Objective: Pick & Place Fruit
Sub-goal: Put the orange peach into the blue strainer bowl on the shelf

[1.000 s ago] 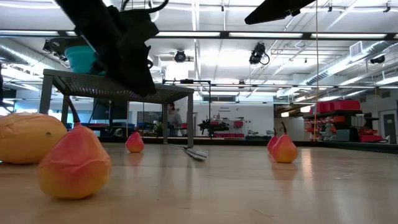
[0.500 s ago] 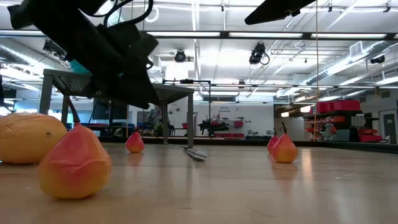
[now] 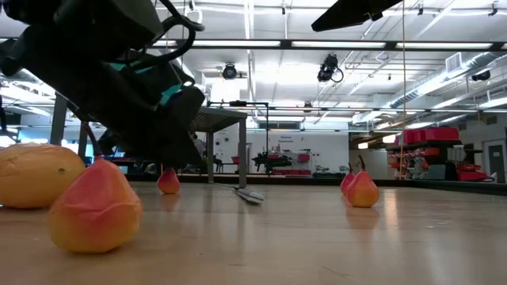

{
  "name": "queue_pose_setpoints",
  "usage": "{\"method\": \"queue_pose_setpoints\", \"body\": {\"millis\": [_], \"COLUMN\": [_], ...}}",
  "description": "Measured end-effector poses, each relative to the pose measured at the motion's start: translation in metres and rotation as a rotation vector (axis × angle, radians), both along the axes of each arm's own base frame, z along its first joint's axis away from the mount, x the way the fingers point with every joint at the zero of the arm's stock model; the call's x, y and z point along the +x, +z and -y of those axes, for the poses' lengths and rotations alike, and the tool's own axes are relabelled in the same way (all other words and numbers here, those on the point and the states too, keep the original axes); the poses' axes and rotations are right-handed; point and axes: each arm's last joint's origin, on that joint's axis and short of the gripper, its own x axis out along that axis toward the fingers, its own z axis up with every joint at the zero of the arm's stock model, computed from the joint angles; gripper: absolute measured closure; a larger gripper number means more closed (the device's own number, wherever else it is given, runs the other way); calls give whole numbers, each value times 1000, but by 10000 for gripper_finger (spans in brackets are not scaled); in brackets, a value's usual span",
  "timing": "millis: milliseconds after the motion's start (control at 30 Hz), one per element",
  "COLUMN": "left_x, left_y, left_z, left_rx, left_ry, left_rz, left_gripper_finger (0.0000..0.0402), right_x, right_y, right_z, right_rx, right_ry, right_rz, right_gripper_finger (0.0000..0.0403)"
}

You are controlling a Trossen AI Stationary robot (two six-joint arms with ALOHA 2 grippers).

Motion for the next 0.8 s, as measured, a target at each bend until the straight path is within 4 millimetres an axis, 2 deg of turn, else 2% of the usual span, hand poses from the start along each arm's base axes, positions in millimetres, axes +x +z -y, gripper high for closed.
{"method": "queue_pose_setpoints", "body": {"millis": [233, 333, 800], "left_x": [-3, -5, -10], "left_y": [0, -1, -6], "left_z": [-1, -2, -5], "left_rx": [10, 19, 22], "left_ry": [8, 12, 9], "left_rz": [-21, -49, -119], "left_gripper_finger": [238, 250, 382], "right_x": [0, 0, 0], "right_y": [0, 0, 0], "right_z": [1, 1, 1], "right_rx": [1, 1, 1], "right_ry": [-2, -3, -2], "right_rz": [0, 0, 0], "right_gripper_finger": [233, 233, 233]}}
